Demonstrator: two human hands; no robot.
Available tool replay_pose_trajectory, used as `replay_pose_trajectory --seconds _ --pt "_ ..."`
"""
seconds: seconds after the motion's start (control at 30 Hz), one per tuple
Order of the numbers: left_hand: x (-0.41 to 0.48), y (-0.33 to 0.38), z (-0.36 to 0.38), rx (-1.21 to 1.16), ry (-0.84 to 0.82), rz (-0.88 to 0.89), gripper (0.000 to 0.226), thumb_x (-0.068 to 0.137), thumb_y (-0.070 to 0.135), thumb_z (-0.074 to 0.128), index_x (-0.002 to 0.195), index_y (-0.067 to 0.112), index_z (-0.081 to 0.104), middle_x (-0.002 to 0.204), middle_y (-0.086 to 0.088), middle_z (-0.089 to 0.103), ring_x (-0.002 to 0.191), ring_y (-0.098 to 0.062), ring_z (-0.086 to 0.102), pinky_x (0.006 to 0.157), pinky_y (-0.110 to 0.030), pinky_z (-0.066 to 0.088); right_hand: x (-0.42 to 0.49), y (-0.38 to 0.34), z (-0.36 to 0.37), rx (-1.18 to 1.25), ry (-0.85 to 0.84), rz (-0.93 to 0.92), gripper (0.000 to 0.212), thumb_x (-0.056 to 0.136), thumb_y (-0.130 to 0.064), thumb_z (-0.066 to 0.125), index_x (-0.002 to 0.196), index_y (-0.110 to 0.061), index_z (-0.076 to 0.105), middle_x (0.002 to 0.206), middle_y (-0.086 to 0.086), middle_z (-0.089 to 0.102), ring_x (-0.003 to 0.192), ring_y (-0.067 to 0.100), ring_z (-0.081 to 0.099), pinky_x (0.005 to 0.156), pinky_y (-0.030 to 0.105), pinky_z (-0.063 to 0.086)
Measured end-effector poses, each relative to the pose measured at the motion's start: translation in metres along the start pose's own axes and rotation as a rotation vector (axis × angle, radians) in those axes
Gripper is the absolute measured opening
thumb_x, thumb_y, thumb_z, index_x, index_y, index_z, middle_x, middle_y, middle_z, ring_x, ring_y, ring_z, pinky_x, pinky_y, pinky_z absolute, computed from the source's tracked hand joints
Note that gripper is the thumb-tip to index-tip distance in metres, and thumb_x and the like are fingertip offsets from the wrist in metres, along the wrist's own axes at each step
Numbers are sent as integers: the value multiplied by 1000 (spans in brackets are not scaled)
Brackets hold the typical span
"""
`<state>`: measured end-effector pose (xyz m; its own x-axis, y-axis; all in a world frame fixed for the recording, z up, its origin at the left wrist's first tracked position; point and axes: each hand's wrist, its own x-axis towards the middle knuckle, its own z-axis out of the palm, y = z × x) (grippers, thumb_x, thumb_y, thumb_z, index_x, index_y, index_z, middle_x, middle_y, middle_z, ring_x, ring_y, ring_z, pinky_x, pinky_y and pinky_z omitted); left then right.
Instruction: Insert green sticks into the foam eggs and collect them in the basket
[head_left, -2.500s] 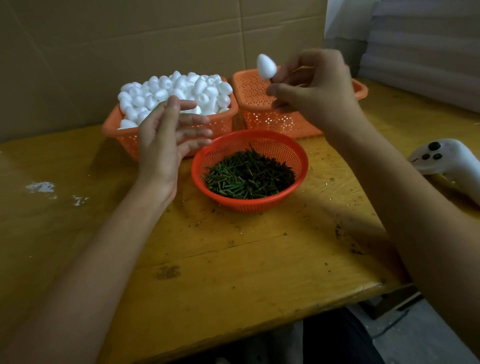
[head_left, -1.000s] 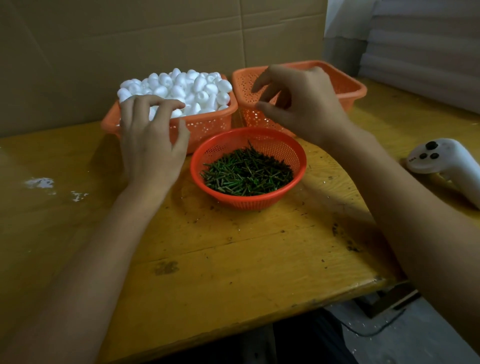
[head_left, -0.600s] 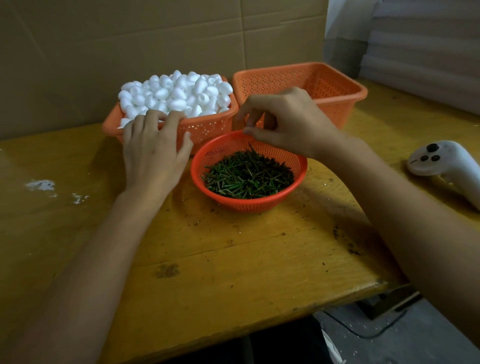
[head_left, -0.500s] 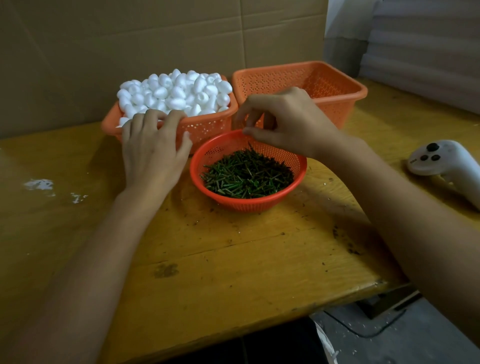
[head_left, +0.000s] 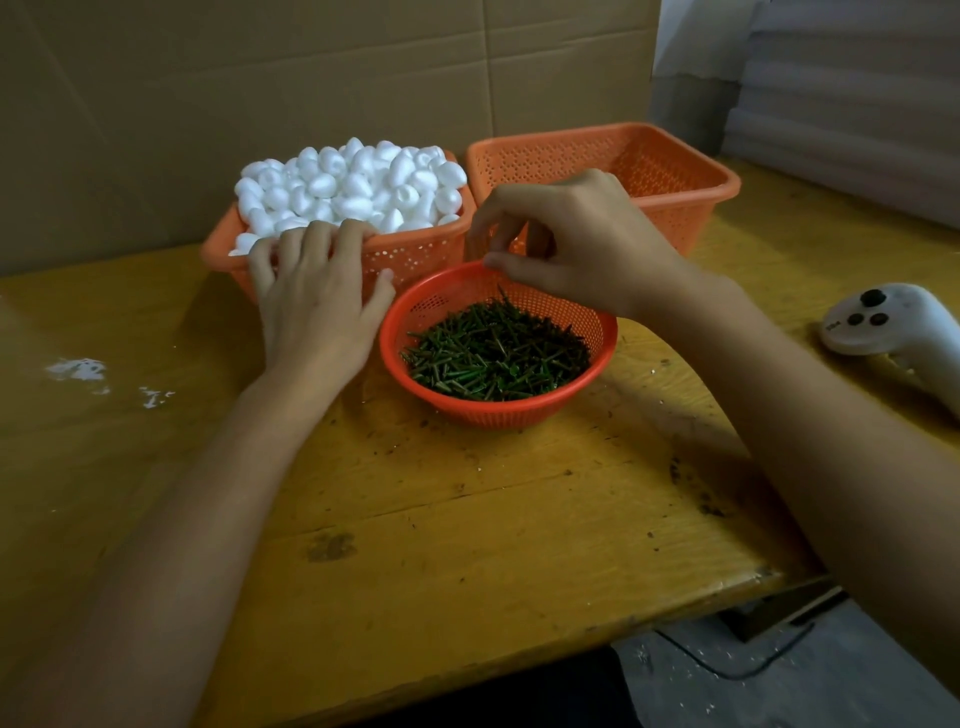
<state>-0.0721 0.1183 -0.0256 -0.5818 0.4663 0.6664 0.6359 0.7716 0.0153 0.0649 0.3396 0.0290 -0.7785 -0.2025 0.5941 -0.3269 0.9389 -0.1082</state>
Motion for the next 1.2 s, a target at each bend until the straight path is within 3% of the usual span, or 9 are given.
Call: replay_pose_trajectory --seconds 0.43,0.7,1.2 --pt "1 5 -4 -13 -23 -17 39 105 36 55 132 9 57 130 -13 61 126 -34 54 114 -54 29 2 -7 -4 21 22 -35 22 94 -24 70 116 -19 72 93 -13 76 71 2 65 74 29 53" --pt "2 4 -2 24 -30 -3 39 103 36 57 129 7 56 126 -16 61 122 -38 53 109 -54 32 1 -11 -6 25 7 -54 22 95 -22 70 116 -17 72 95 -13 76 73 5 68 76 38 56" --pt "6 1 -2 -50 31 -49 27 101 33 57 121 16 63 111 -11 66 116 -35 54 105 -49 33 1 -10 -8 23 41 -47 21 95 -24 71 115 -16 72 93 -14 75 73 3 67 74 32 55"
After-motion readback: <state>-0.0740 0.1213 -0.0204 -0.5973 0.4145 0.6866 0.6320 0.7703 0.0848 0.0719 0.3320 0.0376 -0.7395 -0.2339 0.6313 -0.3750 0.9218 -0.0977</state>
